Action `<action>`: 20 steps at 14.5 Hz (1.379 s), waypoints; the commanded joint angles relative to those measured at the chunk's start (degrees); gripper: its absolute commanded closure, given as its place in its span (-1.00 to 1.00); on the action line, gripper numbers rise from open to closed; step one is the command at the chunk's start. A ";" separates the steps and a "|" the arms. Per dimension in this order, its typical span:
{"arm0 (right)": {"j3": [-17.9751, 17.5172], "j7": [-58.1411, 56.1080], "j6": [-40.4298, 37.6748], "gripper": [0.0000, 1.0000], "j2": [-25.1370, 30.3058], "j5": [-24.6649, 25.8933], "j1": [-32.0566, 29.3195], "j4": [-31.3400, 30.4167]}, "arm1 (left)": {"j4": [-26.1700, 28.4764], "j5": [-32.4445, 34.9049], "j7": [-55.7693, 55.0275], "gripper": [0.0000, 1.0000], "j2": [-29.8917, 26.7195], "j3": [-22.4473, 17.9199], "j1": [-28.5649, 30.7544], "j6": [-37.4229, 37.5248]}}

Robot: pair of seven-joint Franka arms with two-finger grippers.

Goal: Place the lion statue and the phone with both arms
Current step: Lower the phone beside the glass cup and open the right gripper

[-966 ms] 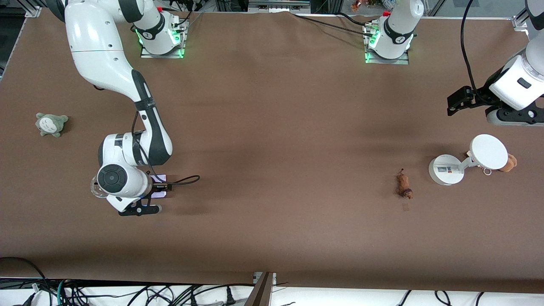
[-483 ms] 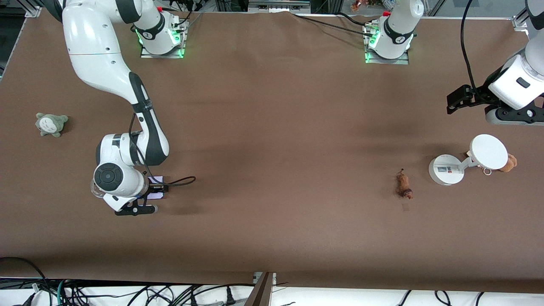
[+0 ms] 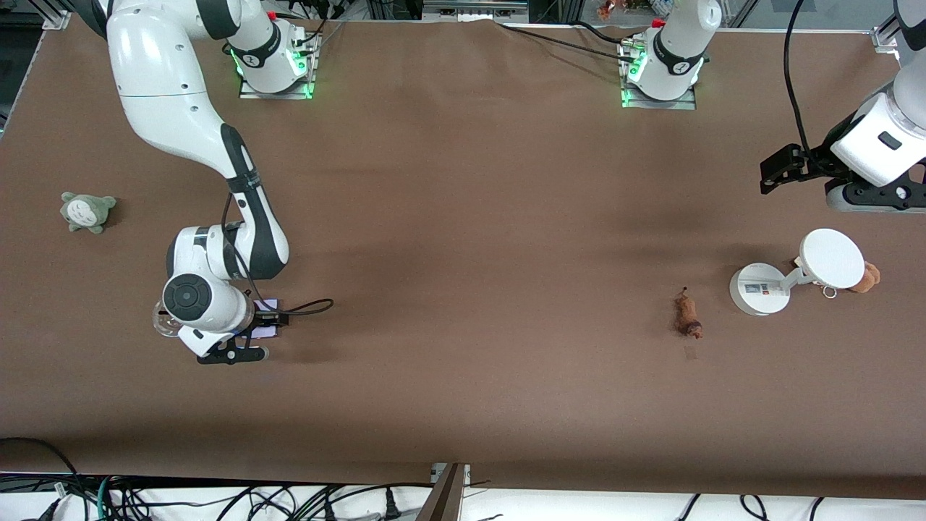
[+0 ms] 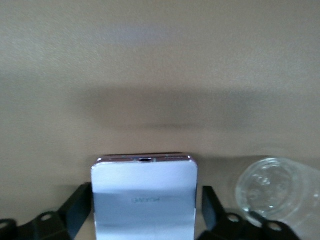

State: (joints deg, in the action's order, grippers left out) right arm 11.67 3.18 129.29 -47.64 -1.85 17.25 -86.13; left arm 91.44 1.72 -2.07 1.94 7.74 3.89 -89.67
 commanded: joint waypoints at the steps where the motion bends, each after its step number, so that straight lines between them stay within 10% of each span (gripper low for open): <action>1: -0.33 -1.42 0.71 -1.00 1.06 0.71 -0.29 0.08 | 0.40 0.65 1.19 -1.00 -1.67 0.61 0.50 0.81; 8: -0.77 -1.51 -3.85 -1.00 9.92 0.27 0.42 0.87 | 0.40 0.74 1.19 -1.00 -1.94 0.43 0.50 0.81; 20: 3.88 -3.98 -34.69 -1.00 30.66 -0.16 -0.20 0.88 | 0.05 0.83 0.76 -1.00 -1.85 0.78 0.41 0.55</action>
State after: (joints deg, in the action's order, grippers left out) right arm 13.55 -0.07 98.77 -21.29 -1.81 17.36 -83.71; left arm 91.45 1.78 -2.07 0.99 7.81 3.97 -89.55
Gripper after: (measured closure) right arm 0.000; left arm 0.000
